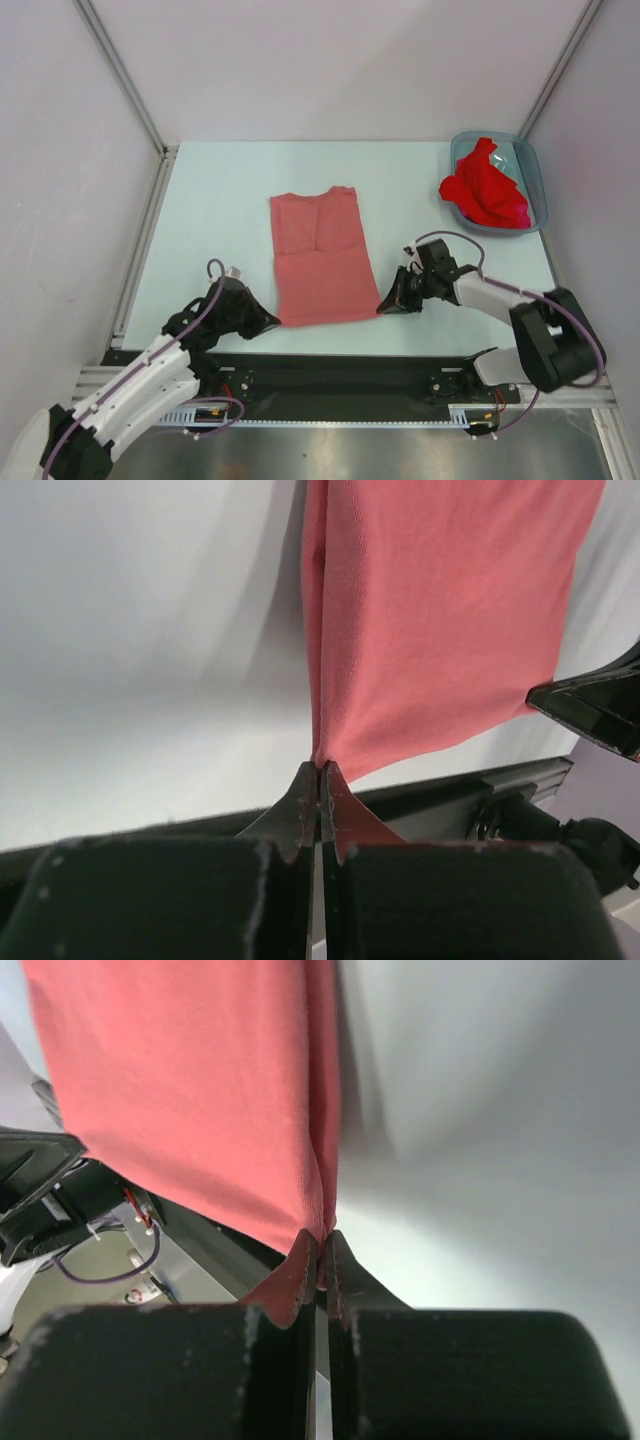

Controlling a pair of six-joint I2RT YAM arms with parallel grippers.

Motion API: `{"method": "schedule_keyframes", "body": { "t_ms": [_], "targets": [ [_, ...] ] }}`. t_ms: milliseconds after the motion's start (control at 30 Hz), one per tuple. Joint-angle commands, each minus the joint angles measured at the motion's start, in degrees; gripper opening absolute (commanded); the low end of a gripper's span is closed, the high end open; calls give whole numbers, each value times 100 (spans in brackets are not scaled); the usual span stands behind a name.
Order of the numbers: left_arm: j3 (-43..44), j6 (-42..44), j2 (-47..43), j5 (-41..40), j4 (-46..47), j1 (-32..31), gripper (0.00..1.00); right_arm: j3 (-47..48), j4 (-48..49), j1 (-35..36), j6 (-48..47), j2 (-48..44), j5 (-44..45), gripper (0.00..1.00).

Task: Fold and stack the t-shirts
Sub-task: Fold the tshirt

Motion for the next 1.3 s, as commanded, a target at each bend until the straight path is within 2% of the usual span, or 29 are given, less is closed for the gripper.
{"method": "schedule_keyframes", "body": {
  "t_ms": [0,100,267,400,633,833,1000,1267],
  "targets": [
    [-117,-700,-542,-577,-966,-314,0,-224,-407,20,-153,-764,109,0],
    [-20,-736,-754,-604,-1056,-464,0,-303,-583,63,-153,-1028,100,0],
    [691,-446,-106,-787,-1196,-490,0,-111,-732,81,-179,-1126,117,0],
    [1438,-35,449,-1052,-1224,-420,0,522,-1031,46,-372,-863,214,0],
    [2598,1003,1881,-536,-846,590,0,2016,-1111,-200,-566,279,118,0],
    [3547,1672,3128,-121,-450,1450,0,3729,-1154,-323,-619,1729,-32,0],
    [4451,2050,4166,222,-186,1812,0,5300,-1383,-367,-619,3055,-120,0],
    [5429,2235,5493,407,-37,2006,0,6850,-1532,-490,-417,4235,-181,0]
  ]
}}
